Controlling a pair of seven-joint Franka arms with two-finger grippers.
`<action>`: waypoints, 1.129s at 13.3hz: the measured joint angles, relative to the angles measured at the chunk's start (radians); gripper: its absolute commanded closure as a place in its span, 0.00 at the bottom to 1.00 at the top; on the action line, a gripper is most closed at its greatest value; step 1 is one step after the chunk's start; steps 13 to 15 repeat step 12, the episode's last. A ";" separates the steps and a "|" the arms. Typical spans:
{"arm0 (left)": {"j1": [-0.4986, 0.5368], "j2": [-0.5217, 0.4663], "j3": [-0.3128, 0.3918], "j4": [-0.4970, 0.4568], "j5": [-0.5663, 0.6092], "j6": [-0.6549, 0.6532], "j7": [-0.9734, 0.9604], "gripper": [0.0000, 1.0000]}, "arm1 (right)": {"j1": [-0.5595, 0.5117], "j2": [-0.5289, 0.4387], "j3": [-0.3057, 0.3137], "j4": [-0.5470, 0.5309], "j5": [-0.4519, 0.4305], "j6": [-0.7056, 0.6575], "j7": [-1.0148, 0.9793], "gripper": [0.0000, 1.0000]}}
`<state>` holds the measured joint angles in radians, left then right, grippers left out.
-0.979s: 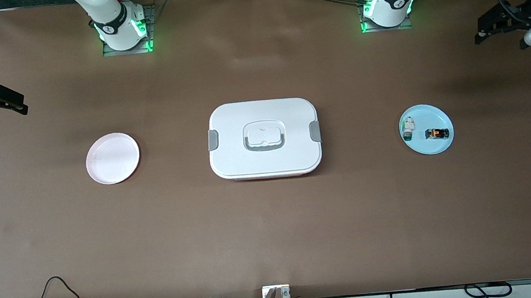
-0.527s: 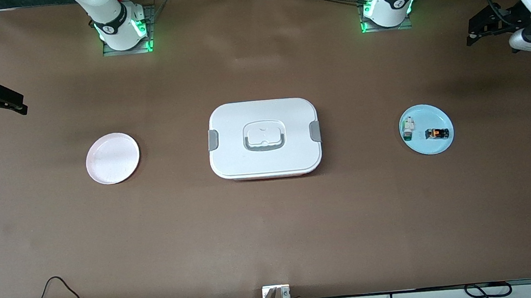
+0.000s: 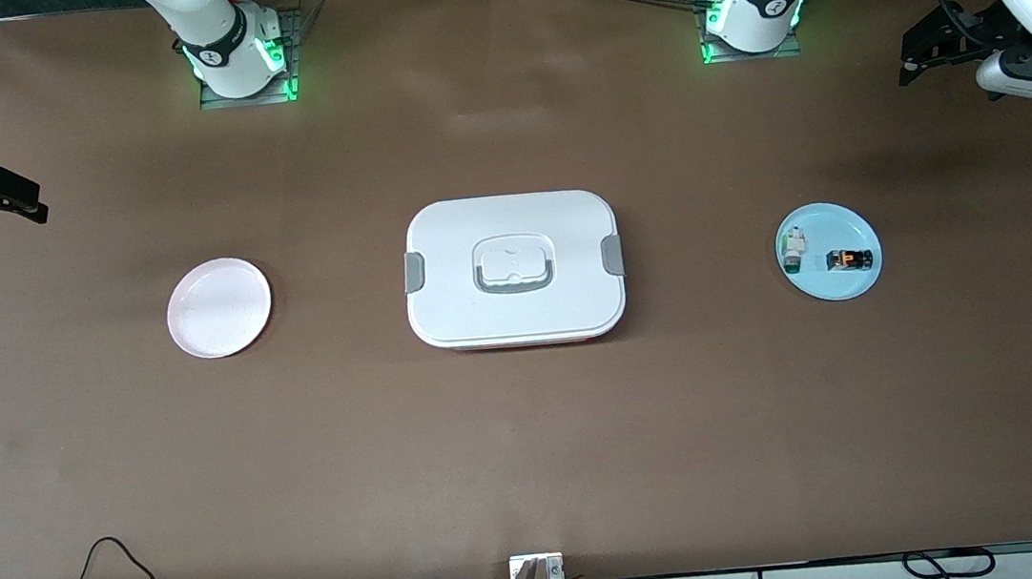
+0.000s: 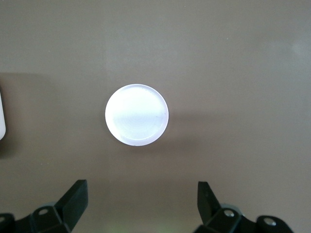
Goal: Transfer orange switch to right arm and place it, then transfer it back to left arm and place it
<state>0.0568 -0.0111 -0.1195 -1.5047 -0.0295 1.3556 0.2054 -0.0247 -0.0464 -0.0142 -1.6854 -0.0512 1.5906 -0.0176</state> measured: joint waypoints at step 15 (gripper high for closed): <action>0.000 0.002 0.000 0.000 0.000 -0.011 -0.030 0.00 | 0.000 0.000 0.000 0.000 0.000 0.000 0.000 0.00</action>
